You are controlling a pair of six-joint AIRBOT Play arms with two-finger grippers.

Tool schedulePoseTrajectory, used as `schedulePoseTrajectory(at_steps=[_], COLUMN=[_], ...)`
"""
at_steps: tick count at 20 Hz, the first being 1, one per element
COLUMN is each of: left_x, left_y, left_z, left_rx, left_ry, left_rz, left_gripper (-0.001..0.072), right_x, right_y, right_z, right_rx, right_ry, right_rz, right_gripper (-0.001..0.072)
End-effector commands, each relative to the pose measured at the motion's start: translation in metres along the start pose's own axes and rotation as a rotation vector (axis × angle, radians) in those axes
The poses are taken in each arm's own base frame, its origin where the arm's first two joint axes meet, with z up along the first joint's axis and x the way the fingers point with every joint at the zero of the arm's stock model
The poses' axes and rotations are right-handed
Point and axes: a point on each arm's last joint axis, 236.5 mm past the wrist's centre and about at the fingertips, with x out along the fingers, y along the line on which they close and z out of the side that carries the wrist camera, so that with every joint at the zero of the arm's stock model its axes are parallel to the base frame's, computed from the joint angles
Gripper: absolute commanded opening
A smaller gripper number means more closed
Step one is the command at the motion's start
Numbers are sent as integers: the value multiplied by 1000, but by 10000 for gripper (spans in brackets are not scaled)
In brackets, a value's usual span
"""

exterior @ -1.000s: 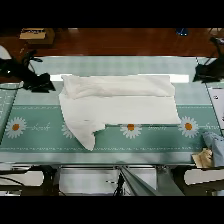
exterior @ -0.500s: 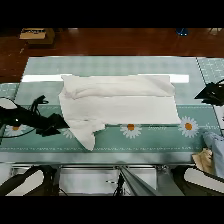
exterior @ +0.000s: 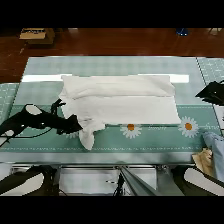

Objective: Fold the shirts.

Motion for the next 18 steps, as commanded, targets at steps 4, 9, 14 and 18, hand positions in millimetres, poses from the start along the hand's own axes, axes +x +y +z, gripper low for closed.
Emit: schedulePoseTrajectory(at_steps=[4, 9, 14, 18], left_x=[7, -29, -49, -49], left_y=[24, 16, 13, 12], left_z=[-10, 8, 15, 15], left_rx=[69, 105, 116, 114], left_ry=[57, -69, -130, -130], left_rz=[85, 46, 25, 22], left_gripper=[21, 20, 21, 21], right_x=[-5, 42, 94, 126], right_y=[-45, -49, -36, -10], right_z=[-14, -55, -70, -98], right_rx=[96, 203, 199, 99], right_ry=[9, 90, 171, 327], right_rz=[-73, 48, 100, 111], right_gripper=[479, 514, 513, 512])
